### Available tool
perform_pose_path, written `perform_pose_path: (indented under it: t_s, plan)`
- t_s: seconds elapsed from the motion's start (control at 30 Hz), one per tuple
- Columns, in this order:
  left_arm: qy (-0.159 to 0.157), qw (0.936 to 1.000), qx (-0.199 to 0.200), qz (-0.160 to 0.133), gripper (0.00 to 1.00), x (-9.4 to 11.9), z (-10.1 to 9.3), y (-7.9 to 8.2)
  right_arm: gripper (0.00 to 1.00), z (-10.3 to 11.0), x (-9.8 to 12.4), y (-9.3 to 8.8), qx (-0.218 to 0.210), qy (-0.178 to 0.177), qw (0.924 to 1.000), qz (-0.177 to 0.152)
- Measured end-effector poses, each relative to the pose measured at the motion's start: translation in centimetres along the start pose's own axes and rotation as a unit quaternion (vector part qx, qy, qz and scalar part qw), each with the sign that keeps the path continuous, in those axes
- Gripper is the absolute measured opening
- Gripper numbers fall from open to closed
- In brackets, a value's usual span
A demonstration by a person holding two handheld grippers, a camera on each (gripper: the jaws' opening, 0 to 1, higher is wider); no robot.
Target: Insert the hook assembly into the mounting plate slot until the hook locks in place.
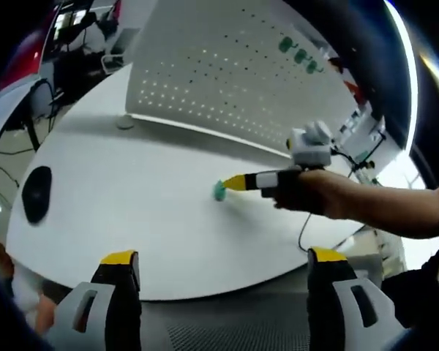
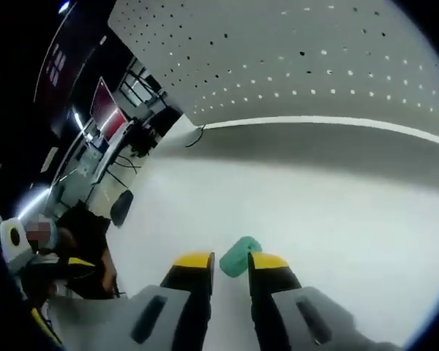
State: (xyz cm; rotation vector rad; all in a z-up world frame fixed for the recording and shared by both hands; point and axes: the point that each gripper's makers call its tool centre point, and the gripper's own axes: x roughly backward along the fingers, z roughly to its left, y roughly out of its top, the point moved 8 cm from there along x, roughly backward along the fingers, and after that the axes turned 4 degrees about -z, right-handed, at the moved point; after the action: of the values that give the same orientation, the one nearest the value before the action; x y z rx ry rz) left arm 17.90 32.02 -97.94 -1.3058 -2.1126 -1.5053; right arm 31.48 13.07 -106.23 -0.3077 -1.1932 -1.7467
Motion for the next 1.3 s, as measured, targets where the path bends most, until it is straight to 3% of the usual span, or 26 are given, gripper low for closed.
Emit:
perform_pose_path:
  t_s: [0.23, 0.7, 1.0, 1.3]
  plan:
    - [-0.002, 1.0, 0.001, 0.004, 0.96, -0.2, 0.1, 0.0, 0.05, -0.1, -0.6, 0.4, -0.003, -0.012, 0.9998, 0.015]
    - [-0.006, 0.9999, -0.003, 0.011, 0.96, -0.5, 0.3, 0.3, 0.0, 0.0, -0.6, 0.6, 0.009, -0.009, 0.9996, 0.024]
    - [-0.011, 0.9998, -0.01, 0.012, 0.96, -0.6, 0.1, 0.5, 0.0, 0.7, 1.6, 3.0, 0.006, -0.005, 0.9989, -0.045]
    - [-0.005, 0.9997, -0.023, 0.009, 0.96, -0.7, 0.2, 1.7, 0.0, 2.3, 4.9, 4.8, 0.02, 0.014, 0.9929, -0.116]
